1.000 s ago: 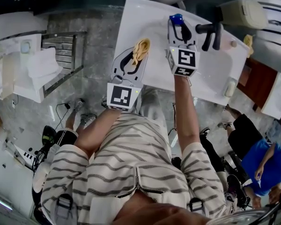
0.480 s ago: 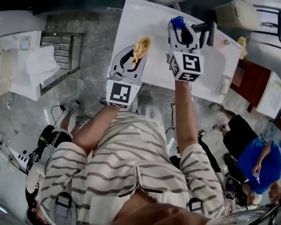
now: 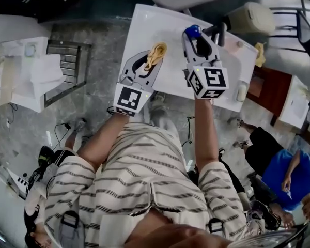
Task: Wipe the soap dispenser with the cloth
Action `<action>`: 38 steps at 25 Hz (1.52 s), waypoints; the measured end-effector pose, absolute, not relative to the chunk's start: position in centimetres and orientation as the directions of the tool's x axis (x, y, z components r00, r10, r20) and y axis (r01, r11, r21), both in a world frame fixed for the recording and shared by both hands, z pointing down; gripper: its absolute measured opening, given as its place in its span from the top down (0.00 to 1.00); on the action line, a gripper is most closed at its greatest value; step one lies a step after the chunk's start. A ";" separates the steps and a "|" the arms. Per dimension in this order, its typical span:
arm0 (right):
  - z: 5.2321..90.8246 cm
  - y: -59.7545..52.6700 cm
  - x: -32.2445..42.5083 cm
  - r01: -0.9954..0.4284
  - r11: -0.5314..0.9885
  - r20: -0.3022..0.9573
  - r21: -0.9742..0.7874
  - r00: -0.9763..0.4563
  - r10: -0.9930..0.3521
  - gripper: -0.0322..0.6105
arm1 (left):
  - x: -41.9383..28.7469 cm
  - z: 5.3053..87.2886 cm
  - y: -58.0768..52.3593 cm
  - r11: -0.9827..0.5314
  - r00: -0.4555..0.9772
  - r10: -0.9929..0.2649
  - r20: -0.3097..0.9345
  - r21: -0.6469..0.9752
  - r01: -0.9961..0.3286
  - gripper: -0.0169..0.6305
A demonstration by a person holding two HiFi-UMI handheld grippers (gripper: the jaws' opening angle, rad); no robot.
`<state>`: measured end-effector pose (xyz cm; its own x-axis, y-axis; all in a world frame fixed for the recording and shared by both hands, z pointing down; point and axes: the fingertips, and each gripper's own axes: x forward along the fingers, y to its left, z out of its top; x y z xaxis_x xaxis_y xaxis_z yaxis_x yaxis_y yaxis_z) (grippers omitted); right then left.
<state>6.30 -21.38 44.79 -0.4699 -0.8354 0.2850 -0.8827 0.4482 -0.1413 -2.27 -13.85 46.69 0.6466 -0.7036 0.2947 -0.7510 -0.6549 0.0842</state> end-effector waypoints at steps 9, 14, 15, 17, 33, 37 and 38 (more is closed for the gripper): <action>41.1 -18.4 6.1 -0.848 0.512 0.280 -0.140 -0.530 -0.801 0.76 | -0.8 44.4 -12.4 -0.717 0.714 -0.648 0.264 0.105 -0.689 0.83; 39.7 -17.1 6.0 -0.839 0.527 0.272 -0.139 -0.544 -0.794 0.76 | -0.3 43.5 -11.9 -0.739 0.742 -0.622 0.249 0.126 -0.662 0.83; 39.4 -16.8 6.1 -0.838 0.527 0.268 -0.137 -0.544 -0.795 0.76 | -0.2 43.4 -11.8 -0.740 0.744 -0.620 0.248 0.129 -0.660 0.83; 38.7 -16.2 6.0 -0.839 0.528 0.258 -0.130 -0.543 -0.799 0.76 | -0.1 42.9 -11.5 -0.744 0.747 -0.619 0.243 0.122 -0.657 0.83; 34.8 -14.0 5.4 -0.833 0.543 0.206 -0.107 -0.553 -0.807 0.76 | 1.2 39.0 -10.1 -0.784 0.773 -0.601 0.203 0.040 -0.620 0.83; 34.7 -14.0 5.8 -0.833 0.543 0.204 -0.107 -0.553 -0.808 0.76 | 2.3 38.7 -9.9 -0.812 0.798 -0.569 0.198 0.017 -0.584 0.83; 34.7 -14.0 5.9 -0.834 0.542 0.206 -0.105 -0.552 -0.808 0.76 | 2.6 38.7 -9.9 -0.817 0.802 -0.563 0.197 0.016 -0.577 0.83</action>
